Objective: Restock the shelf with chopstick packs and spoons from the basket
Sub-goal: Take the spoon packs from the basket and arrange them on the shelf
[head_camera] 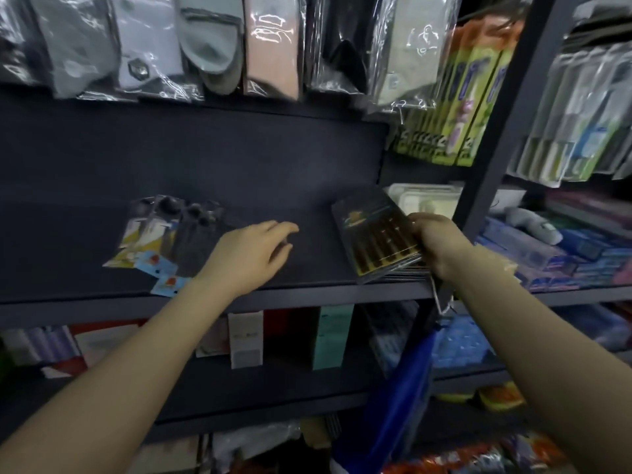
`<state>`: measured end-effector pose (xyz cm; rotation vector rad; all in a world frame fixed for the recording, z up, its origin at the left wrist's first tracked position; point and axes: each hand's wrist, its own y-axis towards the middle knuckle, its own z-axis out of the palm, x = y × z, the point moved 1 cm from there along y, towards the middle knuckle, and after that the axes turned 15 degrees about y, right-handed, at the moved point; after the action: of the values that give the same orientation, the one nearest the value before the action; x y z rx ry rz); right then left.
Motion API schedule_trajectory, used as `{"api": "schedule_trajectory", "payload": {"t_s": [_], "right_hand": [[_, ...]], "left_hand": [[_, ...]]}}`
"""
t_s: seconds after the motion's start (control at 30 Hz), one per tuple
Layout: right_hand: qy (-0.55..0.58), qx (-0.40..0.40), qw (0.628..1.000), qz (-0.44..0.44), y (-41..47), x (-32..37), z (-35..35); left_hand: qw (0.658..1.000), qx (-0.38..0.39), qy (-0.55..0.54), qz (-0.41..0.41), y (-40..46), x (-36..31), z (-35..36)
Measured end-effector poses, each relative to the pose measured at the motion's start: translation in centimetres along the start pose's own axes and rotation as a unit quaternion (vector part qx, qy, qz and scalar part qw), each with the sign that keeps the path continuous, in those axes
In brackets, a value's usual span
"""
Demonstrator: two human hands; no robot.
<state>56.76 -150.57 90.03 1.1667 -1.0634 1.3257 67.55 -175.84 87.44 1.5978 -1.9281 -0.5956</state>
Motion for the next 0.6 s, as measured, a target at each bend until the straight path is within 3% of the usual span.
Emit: {"api": "schedule_trajectory", "payload": {"t_s": [0.1,0.17,0.23,0.3,0.47,0.6], "right_hand": [[-0.098,-0.024,0.995,-0.02,1.1,-1.5,0.5],[-0.243,-0.037,0.967,-0.063,2.1,-2.5,0.8],[-0.43,-0.055,0.895,-0.108,2.6,-3.1,1.1],[-0.538,-0.062,0.83,-0.133,2.6,-3.2,1.6],[-0.602,0.008,0.773,-0.2,2.3,-2.6,3.5],[-0.622,0.052,0.758,-0.19,1.7,-3.3,5.2]], "left_hand": [[1.0,0.006,0.006,-0.024,-1.3,0.2,0.7],[0.998,0.029,0.011,-0.051,-1.7,0.4,1.1],[0.996,0.059,0.025,-0.06,-1.9,0.3,1.4],[0.994,0.079,0.037,-0.062,-2.1,0.0,1.4],[0.993,0.073,0.014,-0.093,-3.2,0.1,1.2],[0.991,0.088,0.004,-0.099,-2.6,0.0,1.4]]}}
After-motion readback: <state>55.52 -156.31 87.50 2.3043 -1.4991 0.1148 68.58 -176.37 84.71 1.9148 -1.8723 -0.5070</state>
